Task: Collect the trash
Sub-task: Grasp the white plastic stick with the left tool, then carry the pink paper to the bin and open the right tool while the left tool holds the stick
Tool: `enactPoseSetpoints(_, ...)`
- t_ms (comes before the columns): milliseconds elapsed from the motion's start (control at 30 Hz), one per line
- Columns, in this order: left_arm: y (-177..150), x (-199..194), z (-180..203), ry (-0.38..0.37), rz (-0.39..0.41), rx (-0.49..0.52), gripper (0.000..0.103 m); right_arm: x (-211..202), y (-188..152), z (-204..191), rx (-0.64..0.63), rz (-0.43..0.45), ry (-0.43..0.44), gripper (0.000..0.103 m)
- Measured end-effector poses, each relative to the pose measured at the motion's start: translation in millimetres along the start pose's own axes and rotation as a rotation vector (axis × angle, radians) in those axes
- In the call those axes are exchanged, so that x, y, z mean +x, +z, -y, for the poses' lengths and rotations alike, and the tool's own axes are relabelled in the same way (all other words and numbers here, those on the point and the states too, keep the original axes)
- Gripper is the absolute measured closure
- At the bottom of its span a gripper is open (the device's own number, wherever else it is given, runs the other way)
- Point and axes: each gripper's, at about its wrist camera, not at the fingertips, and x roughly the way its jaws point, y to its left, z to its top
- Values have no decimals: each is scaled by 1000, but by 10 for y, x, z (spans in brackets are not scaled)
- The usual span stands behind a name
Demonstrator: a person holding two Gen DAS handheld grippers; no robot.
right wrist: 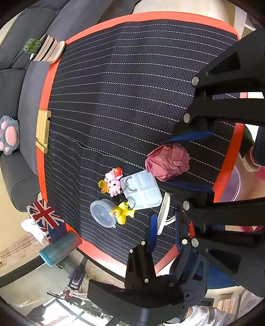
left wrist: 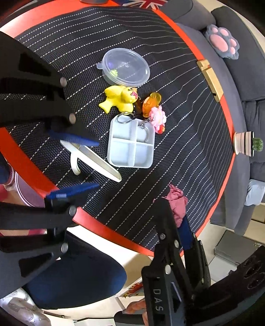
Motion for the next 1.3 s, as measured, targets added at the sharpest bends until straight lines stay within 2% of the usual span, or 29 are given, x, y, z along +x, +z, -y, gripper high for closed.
enactPoseSetpoints(167, -14, -12, -14, 9, 1, -10, 91, 16, -10, -15, -4, 2, 7, 68)
enactPoseSetpoints(300, -41, -40, -2, 5, 7, -19, 94, 16, -13, -32, -5, 8, 11, 68)
enactPoseSetpoints(700, -136, -322, 108, -9, 63, -43, 96, -163, -93, -145, -31, 46, 22, 68)
enactPoseSetpoints(1300, -442, -899, 249, 0, 177, -84, 96, -539, -518, -593, -131, 94, 42, 68)
